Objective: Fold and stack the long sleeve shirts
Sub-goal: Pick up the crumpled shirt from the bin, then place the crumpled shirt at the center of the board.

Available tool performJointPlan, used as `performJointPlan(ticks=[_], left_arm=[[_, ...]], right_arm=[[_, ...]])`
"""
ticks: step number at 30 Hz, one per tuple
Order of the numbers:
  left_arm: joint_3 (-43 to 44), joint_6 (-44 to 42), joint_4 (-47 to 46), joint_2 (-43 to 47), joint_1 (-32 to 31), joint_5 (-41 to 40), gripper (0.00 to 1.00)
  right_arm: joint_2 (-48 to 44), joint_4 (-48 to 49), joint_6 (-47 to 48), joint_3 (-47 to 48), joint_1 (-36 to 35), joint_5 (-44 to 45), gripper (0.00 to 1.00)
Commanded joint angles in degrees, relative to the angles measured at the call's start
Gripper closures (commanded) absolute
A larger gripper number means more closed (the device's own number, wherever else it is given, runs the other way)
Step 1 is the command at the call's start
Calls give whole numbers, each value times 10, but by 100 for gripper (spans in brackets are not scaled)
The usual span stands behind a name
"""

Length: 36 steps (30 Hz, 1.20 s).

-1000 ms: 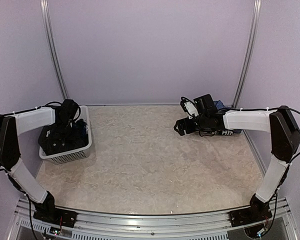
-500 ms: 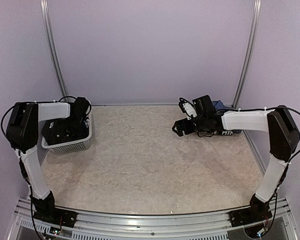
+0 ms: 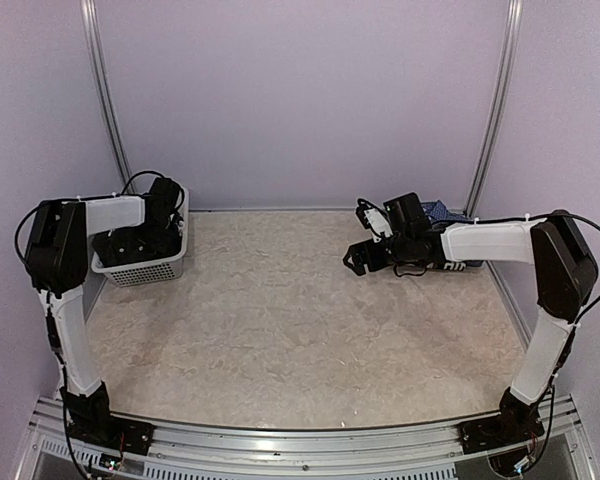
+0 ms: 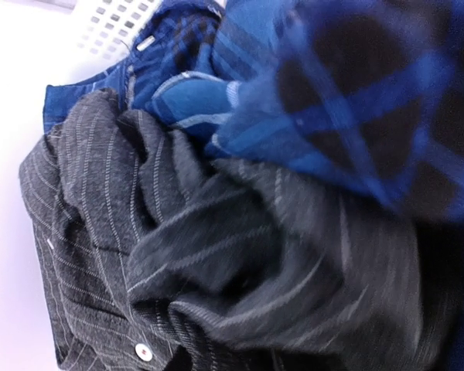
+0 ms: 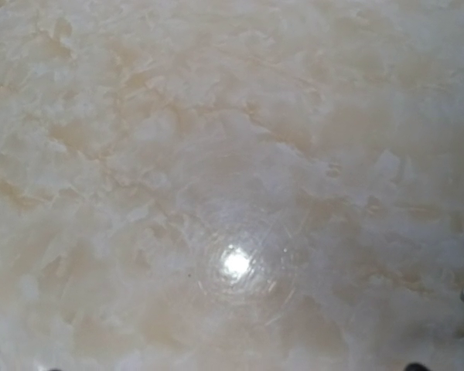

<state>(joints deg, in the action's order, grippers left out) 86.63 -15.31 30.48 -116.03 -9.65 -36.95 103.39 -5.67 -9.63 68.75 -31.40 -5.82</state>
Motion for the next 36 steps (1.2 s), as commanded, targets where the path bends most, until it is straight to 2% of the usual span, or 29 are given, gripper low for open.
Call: performJointPlan(ticks=[1,6,12,16,19,22,28,33,36], left_arm=[[4,23,16,58,-5,44,83],[1,51,54,113,-4,19,100],[57,69,63,172,-8,-28,100],[86,66,15,226,-26,-72,100],[113,71,-22,269,-52,-52,100],[152,83,-34,300,-100,18,100],[224,107,-33,328,-267,95,100],[253,139,-37,287,-389,131,100],[242,165,-36,247,-418,133,91]], right_arm=[[-3,10,-10,-9,-7,-10,8],[2,2,-9,3,-15,-10,9],[-8,-6,-7,3,-18,-4,9],[-18,-9,-8,-2,-19,1,9],[-27,-10,-10,-5,-19,5,9],[-40,-15,-11,-3,-19,14,8],[-79,-58,-10,20,-16,53,8],[-149,-118,-22,32,11,121,5],[-207,-155,-33,25,45,153,4]])
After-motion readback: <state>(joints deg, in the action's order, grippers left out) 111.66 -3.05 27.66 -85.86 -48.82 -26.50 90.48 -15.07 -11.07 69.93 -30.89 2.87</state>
